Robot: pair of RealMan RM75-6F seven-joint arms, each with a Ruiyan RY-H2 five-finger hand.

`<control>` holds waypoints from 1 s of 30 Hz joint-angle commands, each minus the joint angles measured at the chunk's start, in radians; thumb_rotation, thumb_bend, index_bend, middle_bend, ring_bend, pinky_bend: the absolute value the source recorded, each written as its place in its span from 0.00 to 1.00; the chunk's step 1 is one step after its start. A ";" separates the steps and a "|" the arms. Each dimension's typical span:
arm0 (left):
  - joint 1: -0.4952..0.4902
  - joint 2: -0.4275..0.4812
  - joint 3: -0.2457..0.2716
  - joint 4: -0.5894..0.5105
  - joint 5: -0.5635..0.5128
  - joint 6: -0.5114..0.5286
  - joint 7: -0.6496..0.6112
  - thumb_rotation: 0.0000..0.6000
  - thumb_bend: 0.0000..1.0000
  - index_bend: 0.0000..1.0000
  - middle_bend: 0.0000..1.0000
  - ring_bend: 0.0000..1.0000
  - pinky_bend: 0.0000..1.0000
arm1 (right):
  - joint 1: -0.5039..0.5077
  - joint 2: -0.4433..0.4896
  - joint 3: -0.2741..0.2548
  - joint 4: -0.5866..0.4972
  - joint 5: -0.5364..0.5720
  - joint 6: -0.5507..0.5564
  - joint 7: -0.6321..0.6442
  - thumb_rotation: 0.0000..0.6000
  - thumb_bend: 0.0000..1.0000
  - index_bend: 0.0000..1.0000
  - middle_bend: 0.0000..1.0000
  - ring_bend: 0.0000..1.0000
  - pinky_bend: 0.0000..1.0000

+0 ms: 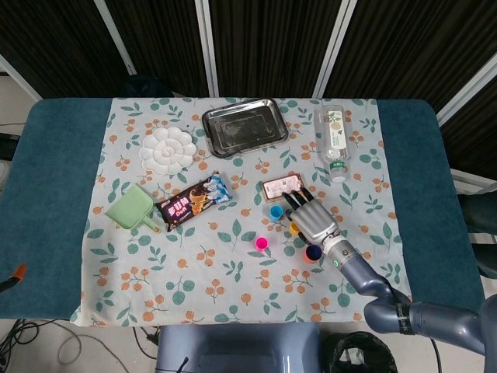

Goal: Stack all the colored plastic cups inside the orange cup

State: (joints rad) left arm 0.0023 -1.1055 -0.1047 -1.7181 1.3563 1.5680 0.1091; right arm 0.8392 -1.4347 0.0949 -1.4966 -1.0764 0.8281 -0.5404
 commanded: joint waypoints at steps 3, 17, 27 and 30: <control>0.000 0.001 0.000 0.000 -0.001 -0.001 0.000 1.00 0.19 0.09 0.08 0.01 0.00 | 0.001 -0.001 -0.002 -0.001 0.001 -0.001 0.003 1.00 0.44 0.45 0.00 0.03 0.04; 0.000 0.001 0.000 -0.001 -0.003 -0.004 -0.004 1.00 0.19 0.09 0.08 0.01 0.00 | -0.009 0.086 0.013 -0.089 -0.028 0.041 0.018 1.00 0.44 0.46 0.00 0.03 0.04; 0.001 0.004 0.000 -0.005 -0.003 -0.002 -0.005 1.00 0.19 0.09 0.08 0.01 0.00 | -0.089 0.248 -0.053 -0.292 -0.133 0.132 0.009 1.00 0.44 0.46 0.00 0.03 0.04; 0.001 0.004 0.002 -0.005 0.002 -0.002 -0.001 1.00 0.19 0.09 0.08 0.01 0.00 | -0.112 0.270 -0.068 -0.325 -0.163 0.159 0.017 1.00 0.44 0.46 0.00 0.03 0.04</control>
State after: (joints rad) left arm 0.0031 -1.1019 -0.1034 -1.7233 1.3572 1.5663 0.1069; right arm 0.7459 -1.1805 0.0418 -1.8001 -1.2188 0.9668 -0.5279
